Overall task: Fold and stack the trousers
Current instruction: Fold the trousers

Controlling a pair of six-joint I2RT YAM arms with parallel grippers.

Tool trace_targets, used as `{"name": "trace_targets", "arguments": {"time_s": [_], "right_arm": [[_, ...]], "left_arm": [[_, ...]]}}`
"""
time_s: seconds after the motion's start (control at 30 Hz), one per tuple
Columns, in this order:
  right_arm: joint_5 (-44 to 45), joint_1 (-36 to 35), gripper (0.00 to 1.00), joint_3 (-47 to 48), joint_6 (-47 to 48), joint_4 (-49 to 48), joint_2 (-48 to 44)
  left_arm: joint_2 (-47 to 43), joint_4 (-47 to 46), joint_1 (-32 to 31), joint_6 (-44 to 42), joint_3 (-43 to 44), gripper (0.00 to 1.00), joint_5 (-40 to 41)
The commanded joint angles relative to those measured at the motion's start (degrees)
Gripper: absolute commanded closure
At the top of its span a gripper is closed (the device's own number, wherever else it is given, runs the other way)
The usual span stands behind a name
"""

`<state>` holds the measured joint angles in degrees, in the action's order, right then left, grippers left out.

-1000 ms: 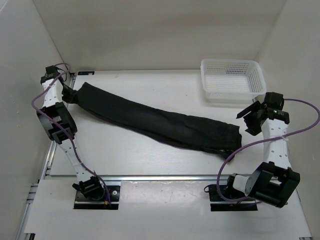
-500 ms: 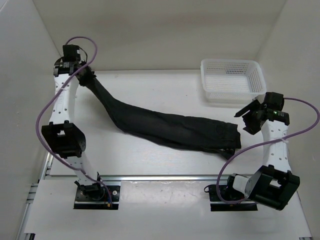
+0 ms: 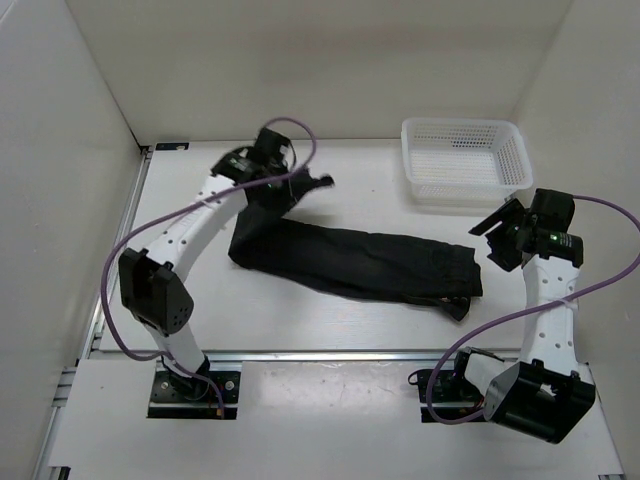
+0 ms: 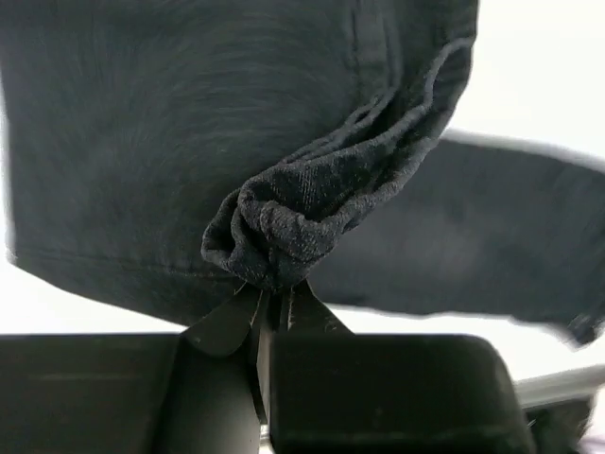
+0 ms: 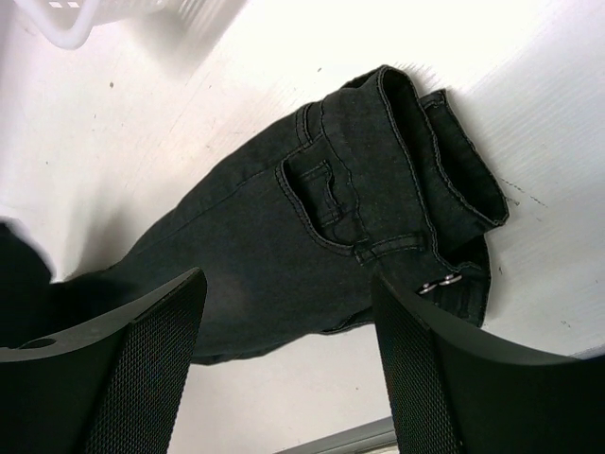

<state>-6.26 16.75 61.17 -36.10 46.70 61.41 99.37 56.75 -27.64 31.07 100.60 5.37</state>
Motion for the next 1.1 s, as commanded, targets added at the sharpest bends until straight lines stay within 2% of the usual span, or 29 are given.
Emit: {"name": "trace_targets", "arguments": {"time_s": [0.0,0.03,0.1,0.13,0.2,0.33,0.37,0.4,0.43,0.47,0.53,0.6,0.67,0.77,0.93,0.97,1.07], "right_arm": [[-0.77,-0.23,0.25,0.97,1.12,0.76,-1.11],[-0.77,-0.23,0.25,0.97,1.12,0.76,-1.11],[-0.77,-0.23,0.25,0.97,1.12,0.76,-1.11],[-0.77,-0.23,0.25,0.45,1.12,0.76,-1.11],[-0.77,-0.23,0.25,0.44,1.12,0.76,-1.11],[-1.30,-0.23,0.25,0.44,1.12,0.76,-1.64],[-1.30,-0.23,0.25,0.44,1.12,0.76,-1.64],[-1.30,-0.23,0.25,0.44,1.12,0.76,-1.64],[-1.30,-0.23,0.25,-0.16,1.12,0.76,-2.16],[-1.30,-0.23,0.25,-0.17,1.12,0.76,-2.17],[-1.30,-0.23,0.25,-0.17,1.12,0.76,-2.17],[-1.30,-0.23,0.25,-0.17,1.12,0.76,-2.17],[-1.30,-0.23,0.25,-0.17,1.12,0.76,-2.17],[-1.30,-0.23,0.25,-0.17,1.12,0.76,-2.17],[-1.30,-0.23,0.25,0.35,1.12,0.76,-2.17],[-1.30,-0.23,0.25,0.36,1.12,0.76,-1.65],[-1.30,-0.23,0.25,0.36,1.12,0.76,-1.64]], "left_arm": [[-6.99,-0.32,-7.15,7.07,-10.04,0.86,5.01],[-7.00,-0.93,-8.21,8.21,-13.03,0.69,5.01],[-4.73,-1.64,-9.45,8.22,-18.67,0.06,-1.56],[-2.37,-1.64,-9.45,6.91,-18.68,0.03,-3.15],[-1.73,-0.86,-11.47,5.33,-17.12,0.03,-1.68],[1.42,1.86,-12.79,2.42,-9.38,0.28,3.76],[2.83,2.65,-12.79,1.89,-7.54,0.39,5.17],[4.50,3.62,-13.31,1.37,-5.61,0.41,6.92],[6.25,5.28,-13.84,0.67,-1.93,0.41,6.94],[9.84,5.30,-13.85,0.66,-0.42,0.41,7.46],[13.29,5.82,-14.54,0.66,3.00,0.48,7.47],[18.30,5.83,-14.55,0.66,5.13,0.48,7.47],[22.50,7.31,-14.55,2.67,7.85,0.33,8.87],[25.07,7.94,-14.55,4.53,8.92,0.31,10.81],[27.37,6.53,-14.55,4.53,7.60,0.31,8.87],[27.37,6.53,-14.55,4.53,7.07,0.33,8.87],[27.28,7.23,-14.55,4.53,6.55,0.50,10.79]]}}
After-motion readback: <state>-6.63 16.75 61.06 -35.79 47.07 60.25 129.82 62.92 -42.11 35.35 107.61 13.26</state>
